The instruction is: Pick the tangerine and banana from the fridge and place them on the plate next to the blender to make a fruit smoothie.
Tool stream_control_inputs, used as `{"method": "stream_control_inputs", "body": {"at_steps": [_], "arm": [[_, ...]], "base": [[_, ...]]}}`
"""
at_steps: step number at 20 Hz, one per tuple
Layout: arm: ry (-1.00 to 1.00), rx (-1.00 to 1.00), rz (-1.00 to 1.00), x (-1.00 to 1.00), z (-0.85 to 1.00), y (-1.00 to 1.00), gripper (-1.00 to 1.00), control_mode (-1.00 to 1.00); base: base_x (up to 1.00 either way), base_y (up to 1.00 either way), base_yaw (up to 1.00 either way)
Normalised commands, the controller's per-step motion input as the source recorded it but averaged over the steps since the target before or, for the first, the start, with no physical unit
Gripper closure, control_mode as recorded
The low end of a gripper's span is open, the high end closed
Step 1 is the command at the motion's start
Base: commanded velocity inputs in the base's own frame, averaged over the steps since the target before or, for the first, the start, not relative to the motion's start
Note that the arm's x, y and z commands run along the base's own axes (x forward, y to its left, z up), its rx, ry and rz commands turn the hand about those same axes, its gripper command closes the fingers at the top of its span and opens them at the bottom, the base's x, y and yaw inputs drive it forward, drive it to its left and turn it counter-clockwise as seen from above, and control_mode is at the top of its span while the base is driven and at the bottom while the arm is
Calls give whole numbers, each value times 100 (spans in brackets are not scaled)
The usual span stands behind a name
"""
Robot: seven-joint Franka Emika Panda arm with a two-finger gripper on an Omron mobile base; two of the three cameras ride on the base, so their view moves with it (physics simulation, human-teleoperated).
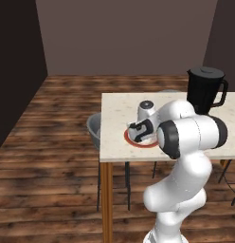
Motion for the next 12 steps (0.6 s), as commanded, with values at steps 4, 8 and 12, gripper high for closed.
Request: {"method": "stream_control_inputs", "body": {"at_steps": [4,8,12], "arm": [[3,0,0,25,-41,0,100,-100],[1,0,0,12,-40,0,-100,-100],[0,0,0,3,-12,0,-100,-100]], "base": [[0,0,0],[0,0,0],[0,0,0]]}}
